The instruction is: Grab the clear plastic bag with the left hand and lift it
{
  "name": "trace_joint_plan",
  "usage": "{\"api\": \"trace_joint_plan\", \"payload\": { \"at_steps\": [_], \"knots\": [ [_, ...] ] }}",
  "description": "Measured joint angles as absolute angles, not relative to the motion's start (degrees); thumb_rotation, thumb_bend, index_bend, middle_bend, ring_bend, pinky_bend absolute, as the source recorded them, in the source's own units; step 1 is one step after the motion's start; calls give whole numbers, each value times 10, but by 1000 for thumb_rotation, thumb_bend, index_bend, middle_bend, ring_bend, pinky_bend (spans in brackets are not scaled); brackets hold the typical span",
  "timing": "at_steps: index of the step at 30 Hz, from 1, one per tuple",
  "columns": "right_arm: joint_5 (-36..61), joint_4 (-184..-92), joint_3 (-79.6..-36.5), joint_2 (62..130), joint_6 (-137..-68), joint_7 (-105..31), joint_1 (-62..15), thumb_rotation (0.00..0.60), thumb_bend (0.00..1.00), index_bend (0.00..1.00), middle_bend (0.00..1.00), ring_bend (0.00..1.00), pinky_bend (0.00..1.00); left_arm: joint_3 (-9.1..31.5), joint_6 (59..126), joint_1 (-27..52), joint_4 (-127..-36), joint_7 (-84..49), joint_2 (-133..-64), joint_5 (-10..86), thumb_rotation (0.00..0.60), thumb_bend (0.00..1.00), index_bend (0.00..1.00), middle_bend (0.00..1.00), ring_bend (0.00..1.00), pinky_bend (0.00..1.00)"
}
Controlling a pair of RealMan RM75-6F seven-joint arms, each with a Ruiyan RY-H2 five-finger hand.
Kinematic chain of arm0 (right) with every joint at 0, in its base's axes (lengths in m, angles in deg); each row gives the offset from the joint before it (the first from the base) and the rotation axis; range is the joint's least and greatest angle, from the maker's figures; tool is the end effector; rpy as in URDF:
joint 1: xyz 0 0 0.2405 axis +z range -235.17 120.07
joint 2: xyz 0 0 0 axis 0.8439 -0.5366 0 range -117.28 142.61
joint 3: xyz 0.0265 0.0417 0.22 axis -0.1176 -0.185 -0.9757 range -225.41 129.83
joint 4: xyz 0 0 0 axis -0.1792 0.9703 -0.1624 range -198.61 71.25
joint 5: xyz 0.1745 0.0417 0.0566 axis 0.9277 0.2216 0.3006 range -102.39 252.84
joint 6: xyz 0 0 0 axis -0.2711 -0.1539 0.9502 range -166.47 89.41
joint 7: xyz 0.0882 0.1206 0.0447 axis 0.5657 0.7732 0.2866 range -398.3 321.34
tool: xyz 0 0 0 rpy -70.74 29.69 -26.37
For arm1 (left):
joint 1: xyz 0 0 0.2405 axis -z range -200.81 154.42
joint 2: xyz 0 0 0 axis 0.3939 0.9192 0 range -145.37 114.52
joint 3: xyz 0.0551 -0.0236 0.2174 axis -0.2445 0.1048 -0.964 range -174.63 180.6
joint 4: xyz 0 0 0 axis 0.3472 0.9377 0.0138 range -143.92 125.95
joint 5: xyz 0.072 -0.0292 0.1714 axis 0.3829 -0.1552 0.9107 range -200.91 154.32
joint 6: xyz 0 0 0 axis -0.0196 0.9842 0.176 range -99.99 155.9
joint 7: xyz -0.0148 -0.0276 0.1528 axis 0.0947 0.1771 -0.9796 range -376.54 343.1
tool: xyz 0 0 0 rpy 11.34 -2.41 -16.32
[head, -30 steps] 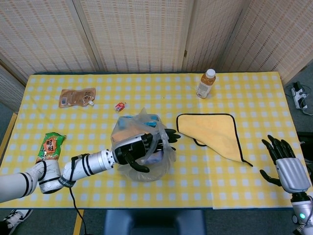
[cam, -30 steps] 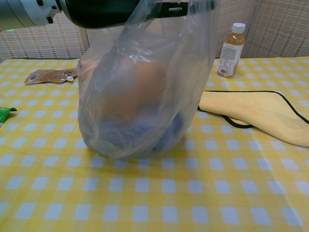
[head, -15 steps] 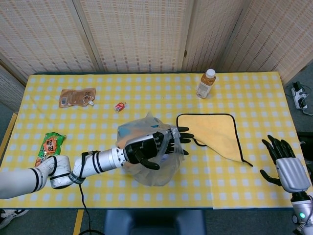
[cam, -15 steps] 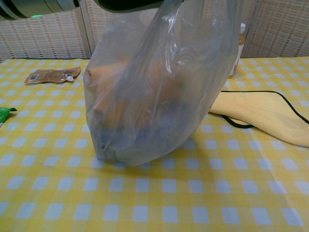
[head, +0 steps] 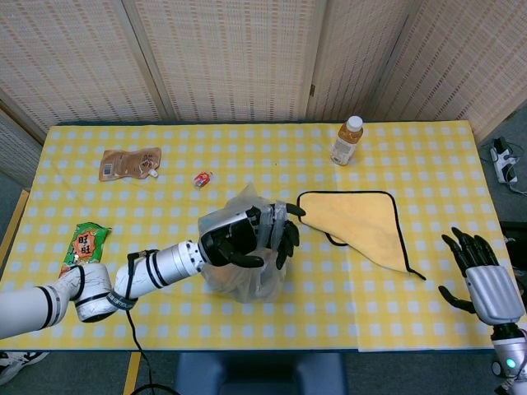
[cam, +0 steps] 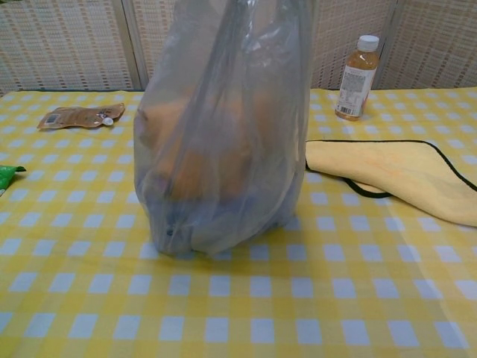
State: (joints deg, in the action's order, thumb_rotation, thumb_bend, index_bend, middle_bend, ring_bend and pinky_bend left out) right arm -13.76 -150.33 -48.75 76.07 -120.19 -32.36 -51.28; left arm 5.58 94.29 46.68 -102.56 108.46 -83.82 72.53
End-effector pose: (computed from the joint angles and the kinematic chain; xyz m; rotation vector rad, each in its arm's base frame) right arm -0.2889 -0.1905 0.1625 1.4828 -0.9335 0.8806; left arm 0.0507 0.3072 0.0867 0.9471 1.8958 1.0646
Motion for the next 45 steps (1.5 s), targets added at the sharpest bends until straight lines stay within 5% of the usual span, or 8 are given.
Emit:
{"api": "trace_joint_plan", "payload": {
  "at_steps": [4, 10, 14, 26, 37, 45],
  "knots": [
    [-138, -1505, -487, 761, -1201, -325, -513, 600, 294, 0, 0, 0, 0, 66, 926, 460, -1052, 1038, -827, 701, 600, 470, 589, 780, 729, 797],
    [-141, -1506, -485, 760, -1201, -327, -512, 600, 293, 0, 0, 0, 0, 84, 894, 447, -1098, 945, -813, 640, 600, 782, 638, 922, 863, 908],
    [-143, -1508, -484, 759, -1198, -328, -511, 600, 294, 0, 0, 0, 0, 102, 878, 433, -1129, 874, -806, 595, 600, 883, 663, 956, 905, 954],
    [-151, -1518, -480, 755, -1200, -329, -510, 600, 293, 0, 0, 0, 0, 193, 845, 396, -1194, 811, -733, 535, 600, 913, 668, 959, 912, 962],
    [-138, -1522, -485, 756, -1193, -333, -508, 600, 293, 0, 0, 0, 0, 342, 786, 390, -1223, 805, -572, 439, 600, 910, 672, 959, 911, 962],
    [-128, -1522, -489, 757, -1180, -333, -502, 600, 293, 0, 0, 0, 0, 379, 752, 374, -1229, 760, -568, 398, 600, 913, 676, 960, 912, 962]
  ]
}}
